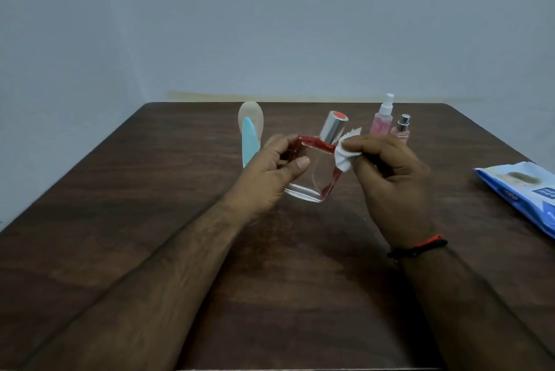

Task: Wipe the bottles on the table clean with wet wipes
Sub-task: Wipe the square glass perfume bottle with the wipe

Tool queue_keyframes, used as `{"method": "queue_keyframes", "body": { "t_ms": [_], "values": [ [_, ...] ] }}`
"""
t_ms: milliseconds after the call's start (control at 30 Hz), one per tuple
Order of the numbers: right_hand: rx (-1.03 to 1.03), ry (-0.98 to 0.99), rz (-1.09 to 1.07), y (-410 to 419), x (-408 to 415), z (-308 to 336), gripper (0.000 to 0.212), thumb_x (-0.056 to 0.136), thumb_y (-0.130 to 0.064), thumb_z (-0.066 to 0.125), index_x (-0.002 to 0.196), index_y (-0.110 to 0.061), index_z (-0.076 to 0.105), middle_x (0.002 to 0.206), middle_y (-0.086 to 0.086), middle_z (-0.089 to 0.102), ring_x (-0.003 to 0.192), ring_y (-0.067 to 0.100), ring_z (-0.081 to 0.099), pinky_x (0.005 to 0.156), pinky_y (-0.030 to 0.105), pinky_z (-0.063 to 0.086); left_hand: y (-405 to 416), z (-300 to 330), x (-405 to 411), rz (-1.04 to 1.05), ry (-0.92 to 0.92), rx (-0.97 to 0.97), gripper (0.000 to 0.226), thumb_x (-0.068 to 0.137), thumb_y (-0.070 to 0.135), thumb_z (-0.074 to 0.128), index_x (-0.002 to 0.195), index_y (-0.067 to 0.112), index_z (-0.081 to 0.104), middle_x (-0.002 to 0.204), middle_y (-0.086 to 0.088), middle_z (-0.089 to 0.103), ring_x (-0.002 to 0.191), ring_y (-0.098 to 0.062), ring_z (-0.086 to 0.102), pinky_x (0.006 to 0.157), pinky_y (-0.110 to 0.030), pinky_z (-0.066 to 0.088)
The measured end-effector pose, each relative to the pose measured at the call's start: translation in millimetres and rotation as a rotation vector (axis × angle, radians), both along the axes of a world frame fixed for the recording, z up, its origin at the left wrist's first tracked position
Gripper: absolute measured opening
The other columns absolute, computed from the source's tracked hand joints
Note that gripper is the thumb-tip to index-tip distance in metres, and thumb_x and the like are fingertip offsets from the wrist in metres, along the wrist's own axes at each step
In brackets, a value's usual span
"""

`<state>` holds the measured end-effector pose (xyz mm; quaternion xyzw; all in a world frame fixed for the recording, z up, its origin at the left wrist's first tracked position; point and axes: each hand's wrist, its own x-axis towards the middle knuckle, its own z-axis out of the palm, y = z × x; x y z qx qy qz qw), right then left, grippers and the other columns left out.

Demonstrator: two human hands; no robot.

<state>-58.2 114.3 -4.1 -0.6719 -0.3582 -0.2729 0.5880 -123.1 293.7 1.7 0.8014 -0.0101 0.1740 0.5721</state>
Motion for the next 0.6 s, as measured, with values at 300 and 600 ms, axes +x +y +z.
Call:
{"method": "queue_keyframes", "body": {
  "t_ms": [300,600],
  "values": [
    [0.317,0.629,0.529,-1.4,2.8,6.8,0.027,0.085,0.014,0.057,0.094,-0.011,0.063,0.084,0.006,0.071,0.079,0.020,0.068,0.072,0.031,0.056,7.7,1.1,-2.6,-0.161,-0.056,0.159,0.028,0.096,0.016,0.058,0.121,0.029,0.060,0.114,0.007,0.056,0.105,0.000,0.054,0.095,-0.019,0.044],
    [0.328,0.734,0.471,-1.3,4.0,8.5,0.028,0.084,0.016,0.055,0.090,-0.010,0.064,0.075,0.000,0.071,0.072,0.014,0.067,0.069,0.027,0.056,3.3,-5.6,3.5,-0.130,-0.004,0.070,0.029,0.097,0.010,0.058,0.124,0.019,0.062,0.114,0.006,0.058,0.108,-0.005,0.057,0.095,-0.019,0.047]
  ]
}}
